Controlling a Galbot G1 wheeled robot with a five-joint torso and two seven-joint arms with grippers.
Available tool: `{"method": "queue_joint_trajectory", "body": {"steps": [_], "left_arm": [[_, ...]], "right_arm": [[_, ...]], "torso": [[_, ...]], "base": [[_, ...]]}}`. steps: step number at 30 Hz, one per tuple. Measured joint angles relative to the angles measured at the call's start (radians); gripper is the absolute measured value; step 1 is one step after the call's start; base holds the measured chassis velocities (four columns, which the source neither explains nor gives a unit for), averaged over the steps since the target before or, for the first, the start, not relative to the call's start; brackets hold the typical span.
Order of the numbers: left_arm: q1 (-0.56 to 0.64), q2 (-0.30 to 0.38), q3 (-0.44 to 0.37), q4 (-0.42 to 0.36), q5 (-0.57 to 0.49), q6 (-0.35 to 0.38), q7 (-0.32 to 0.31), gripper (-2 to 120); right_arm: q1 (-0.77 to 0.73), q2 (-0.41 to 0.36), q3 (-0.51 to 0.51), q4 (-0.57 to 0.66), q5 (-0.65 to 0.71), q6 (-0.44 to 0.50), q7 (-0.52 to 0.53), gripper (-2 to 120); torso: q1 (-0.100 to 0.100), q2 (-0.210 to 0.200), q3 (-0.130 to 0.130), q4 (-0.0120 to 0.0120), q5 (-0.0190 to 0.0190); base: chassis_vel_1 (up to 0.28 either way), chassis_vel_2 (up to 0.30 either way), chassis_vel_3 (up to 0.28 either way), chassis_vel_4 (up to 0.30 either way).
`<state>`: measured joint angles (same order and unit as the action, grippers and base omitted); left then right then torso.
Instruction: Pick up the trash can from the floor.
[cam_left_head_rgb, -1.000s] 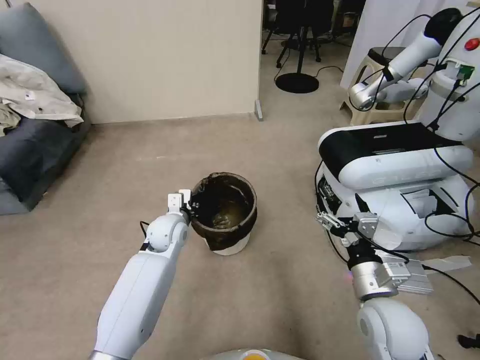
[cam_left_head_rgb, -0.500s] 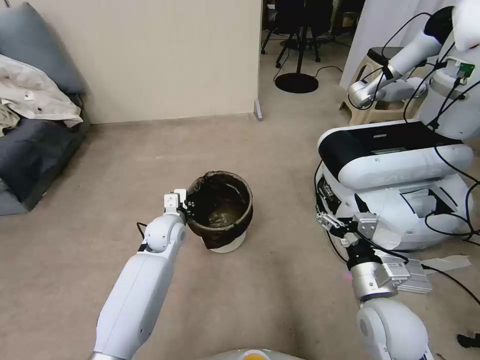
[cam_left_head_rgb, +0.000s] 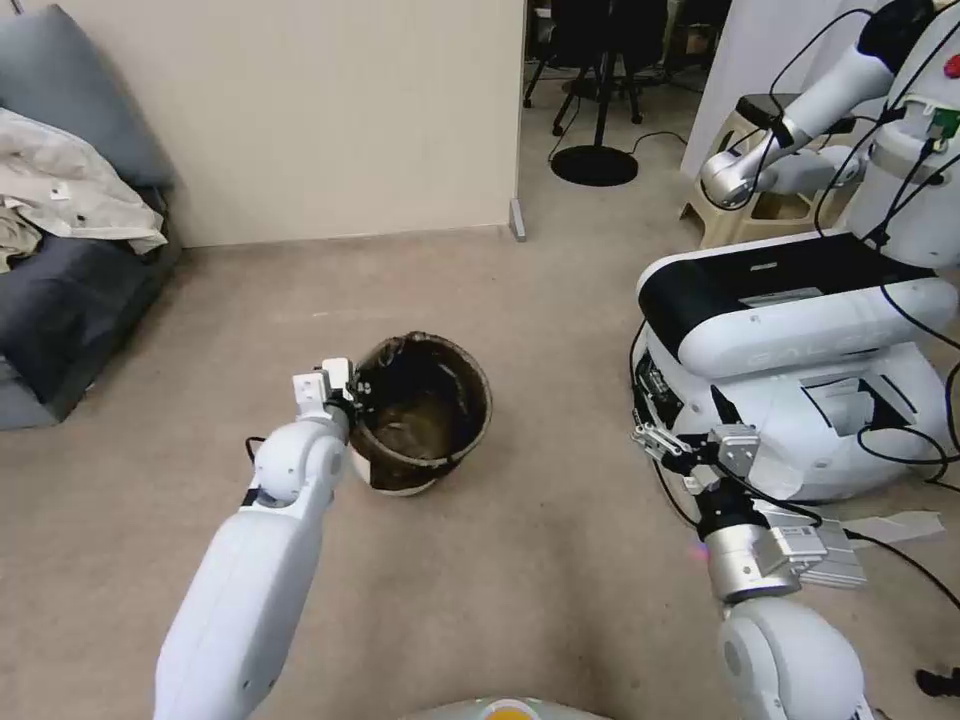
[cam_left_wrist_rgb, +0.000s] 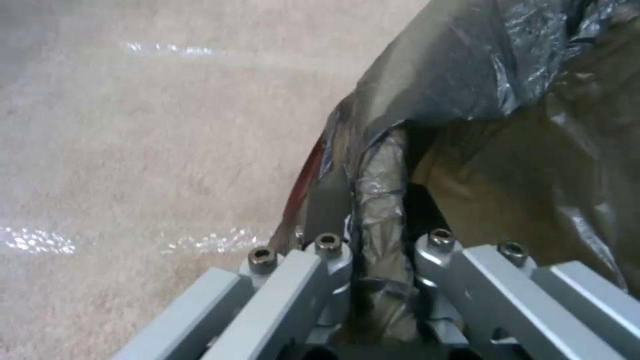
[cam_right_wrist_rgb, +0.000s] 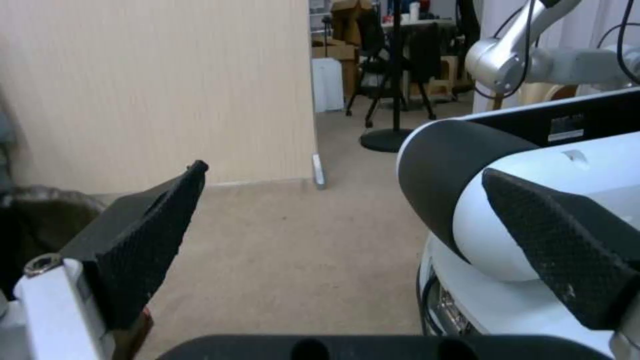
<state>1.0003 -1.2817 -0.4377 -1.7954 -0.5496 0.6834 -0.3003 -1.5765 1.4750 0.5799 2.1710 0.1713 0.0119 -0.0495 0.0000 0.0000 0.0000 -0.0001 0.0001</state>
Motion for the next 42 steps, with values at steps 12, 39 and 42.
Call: {"method": "queue_joint_trajectory", "body": {"steps": [12, 39, 42], "left_arm": [[0.03, 0.013, -0.063, -0.084, -0.077, 0.024, -0.01, 4], [0.043, 0.008, -0.117, -0.142, -0.183, 0.053, -0.025, 4], [0.047, 0.008, -0.12, -0.148, -0.183, 0.053, -0.023, 4]], "right_arm": [[-0.006, -0.002, -0.001, 0.006, -0.001, -0.002, 0.0, 100], [-0.005, -0.001, -0.001, 0.006, -0.001, -0.004, -0.001, 100], [-0.005, -0.001, -0.001, 0.005, -0.001, -0.004, 0.0, 100]], "torso": [[0.0, 0.0, 0.0, 0.0001, -0.0001], [0.0, 0.0, 0.0, 0.0001, -0.0001], [0.0, 0.0, 0.0, 0.0, -0.0001]], "base": [[0.0, 0.0, 0.0, 0.0], [0.0, 0.0, 0.0, 0.0], [0.0, 0.0, 0.0, 0.0]]}}
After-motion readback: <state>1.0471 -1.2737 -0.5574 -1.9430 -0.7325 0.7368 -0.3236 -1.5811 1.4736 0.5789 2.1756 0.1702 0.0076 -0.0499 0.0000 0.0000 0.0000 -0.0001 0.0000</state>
